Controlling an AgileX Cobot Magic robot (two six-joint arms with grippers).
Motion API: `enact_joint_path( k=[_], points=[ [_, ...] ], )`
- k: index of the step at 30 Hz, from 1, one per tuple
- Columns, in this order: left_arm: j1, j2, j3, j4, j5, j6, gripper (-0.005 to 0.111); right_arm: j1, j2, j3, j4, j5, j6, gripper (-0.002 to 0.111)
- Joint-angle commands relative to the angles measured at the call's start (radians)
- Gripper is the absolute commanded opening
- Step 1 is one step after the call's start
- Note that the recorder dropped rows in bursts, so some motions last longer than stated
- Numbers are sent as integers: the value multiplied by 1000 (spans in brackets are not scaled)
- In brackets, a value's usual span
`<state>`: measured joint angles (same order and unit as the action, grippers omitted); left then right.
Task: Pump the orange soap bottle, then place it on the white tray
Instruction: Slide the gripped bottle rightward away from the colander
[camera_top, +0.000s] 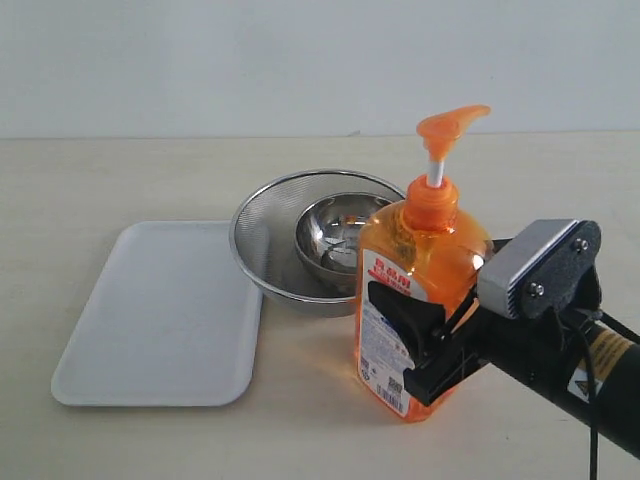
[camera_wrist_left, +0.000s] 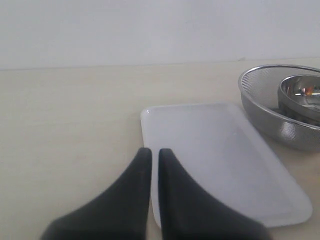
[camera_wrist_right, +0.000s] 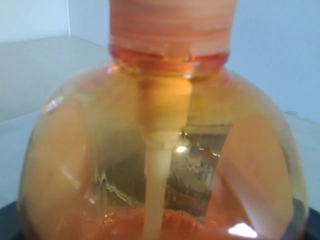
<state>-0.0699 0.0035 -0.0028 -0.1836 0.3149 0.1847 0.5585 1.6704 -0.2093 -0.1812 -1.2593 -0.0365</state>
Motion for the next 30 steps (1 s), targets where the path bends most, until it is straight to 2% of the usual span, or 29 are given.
enact_joint_path(
  k=[1, 6, 11, 17, 22, 30],
  points=[
    [2, -3, 3, 0, 0, 4, 5, 0, -60, 11, 24, 38, -41, 0],
    [2, -3, 3, 0, 0, 4, 5, 0, -160, 11, 94, 156, -45, 0],
    [2, -3, 3, 0, 0, 4, 5, 0, -229, 11, 269, 258, -88, 0],
    [2, -3, 3, 0, 0, 4, 5, 0, -231, 11, 448, 251, -141, 0],
    [2, -3, 3, 0, 0, 4, 5, 0, -231, 2, 482, 180, -163, 0],
    [2, -3, 3, 0, 0, 4, 5, 0, -216, -62, 493, 187, -159, 0]
  ],
)
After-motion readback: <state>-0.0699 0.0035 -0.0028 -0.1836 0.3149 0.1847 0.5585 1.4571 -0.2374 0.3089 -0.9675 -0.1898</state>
